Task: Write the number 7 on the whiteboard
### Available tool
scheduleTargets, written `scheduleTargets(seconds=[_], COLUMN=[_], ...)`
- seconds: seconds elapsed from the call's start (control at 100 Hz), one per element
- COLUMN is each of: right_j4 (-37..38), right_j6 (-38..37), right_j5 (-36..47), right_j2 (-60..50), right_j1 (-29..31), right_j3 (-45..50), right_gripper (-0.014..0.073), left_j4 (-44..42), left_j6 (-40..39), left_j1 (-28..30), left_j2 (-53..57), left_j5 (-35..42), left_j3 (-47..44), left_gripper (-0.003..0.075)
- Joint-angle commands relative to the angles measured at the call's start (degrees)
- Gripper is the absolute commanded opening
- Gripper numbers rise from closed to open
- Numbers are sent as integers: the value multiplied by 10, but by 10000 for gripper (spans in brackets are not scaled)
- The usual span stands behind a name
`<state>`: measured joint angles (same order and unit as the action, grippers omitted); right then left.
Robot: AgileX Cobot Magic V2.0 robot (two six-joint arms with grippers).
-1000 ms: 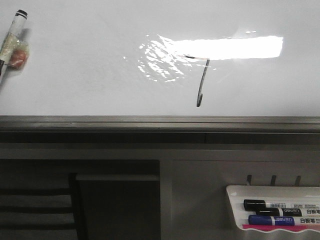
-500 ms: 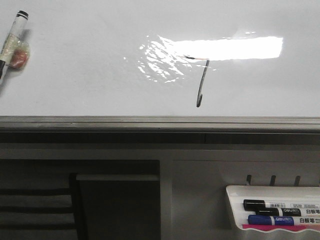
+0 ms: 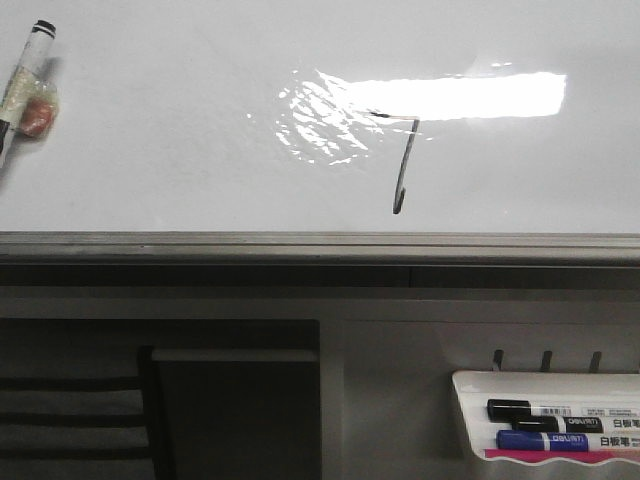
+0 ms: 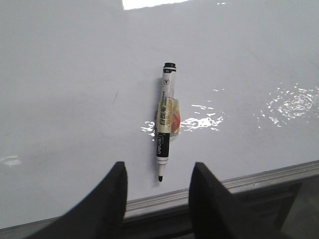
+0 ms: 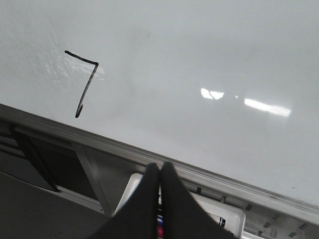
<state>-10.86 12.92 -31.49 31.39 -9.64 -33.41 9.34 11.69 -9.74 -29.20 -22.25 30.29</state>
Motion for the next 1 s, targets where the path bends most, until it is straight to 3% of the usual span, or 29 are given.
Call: scheduleTargets(seconds=[0.0,0.17,0.68,0.99], right_j4=[-3,-3,-3,-3], right_j6=[0,0,0,0], right_j5=[50,50,50,50], right_j2=[1,1,1,1], right_j1=[2,2,2,2], right_j3=[-15,-15,-15,-15], right_gripper=[-71,-71,-71,-71], left_j4=[8,20,20,7], left_j6=[0,0,0,0], left_j1=[1,1,1,61], left_j2=[-1,-1,-1,145], left_j5=[51,51,51,116], left_j3=[16,16,16,-119], left_gripper=[140,-22,-20,-20])
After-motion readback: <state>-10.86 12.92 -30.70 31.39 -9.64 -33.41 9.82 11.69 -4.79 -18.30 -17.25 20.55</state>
